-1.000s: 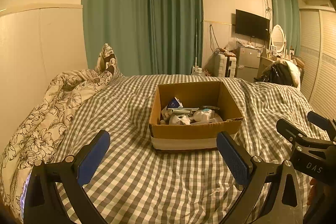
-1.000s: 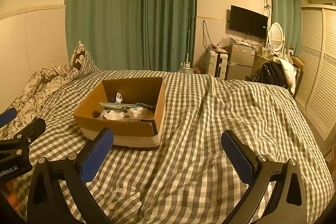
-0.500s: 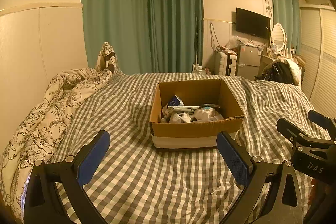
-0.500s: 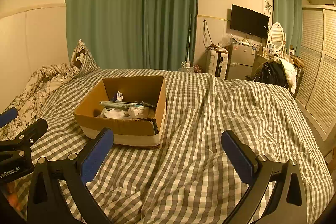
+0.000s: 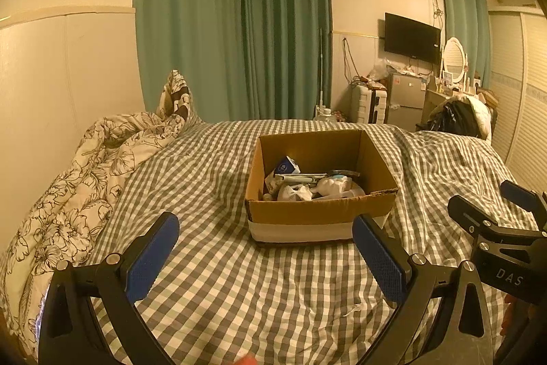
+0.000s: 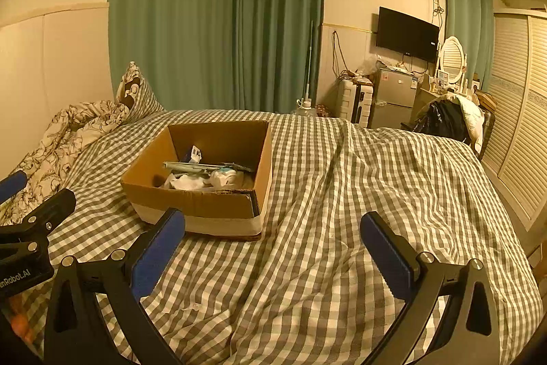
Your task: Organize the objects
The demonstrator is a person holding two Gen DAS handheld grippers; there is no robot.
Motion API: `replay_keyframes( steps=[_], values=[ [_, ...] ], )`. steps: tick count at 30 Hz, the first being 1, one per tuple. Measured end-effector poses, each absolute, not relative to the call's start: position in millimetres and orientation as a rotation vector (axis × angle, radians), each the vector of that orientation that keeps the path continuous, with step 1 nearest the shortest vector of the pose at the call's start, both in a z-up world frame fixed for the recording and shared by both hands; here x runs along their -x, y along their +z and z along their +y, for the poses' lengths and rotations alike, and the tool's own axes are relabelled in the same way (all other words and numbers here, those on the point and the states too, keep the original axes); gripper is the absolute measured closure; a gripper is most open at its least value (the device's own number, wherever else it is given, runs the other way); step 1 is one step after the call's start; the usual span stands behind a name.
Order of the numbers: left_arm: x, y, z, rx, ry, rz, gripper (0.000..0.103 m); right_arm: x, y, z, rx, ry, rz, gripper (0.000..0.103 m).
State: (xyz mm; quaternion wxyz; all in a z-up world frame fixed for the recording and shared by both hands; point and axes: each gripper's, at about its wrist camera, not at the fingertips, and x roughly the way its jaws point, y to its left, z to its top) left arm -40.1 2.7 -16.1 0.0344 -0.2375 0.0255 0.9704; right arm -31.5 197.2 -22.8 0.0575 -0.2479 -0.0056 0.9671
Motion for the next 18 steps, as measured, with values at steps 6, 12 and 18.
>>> replay_keyframes(
  steps=[6, 12, 18],
  values=[
    [39.5, -17.0, 3.0, 0.730, 2.985, 0.090, 0.000, 32.4, -24.1, 197.3, 0.757, 2.930, -0.019, 0.000],
    [38.9, -17.9, 3.1, 0.732, 2.986, 0.092, 0.000, 31.8, -24.7, 197.7, 0.759, 2.931, -0.022, 0.000],
    [39.0, -18.6, 2.4, 0.734, 2.986, 0.090, 0.000, 32.1, -25.0, 197.5, 0.762, 2.931, -0.022, 0.000]
  ],
)
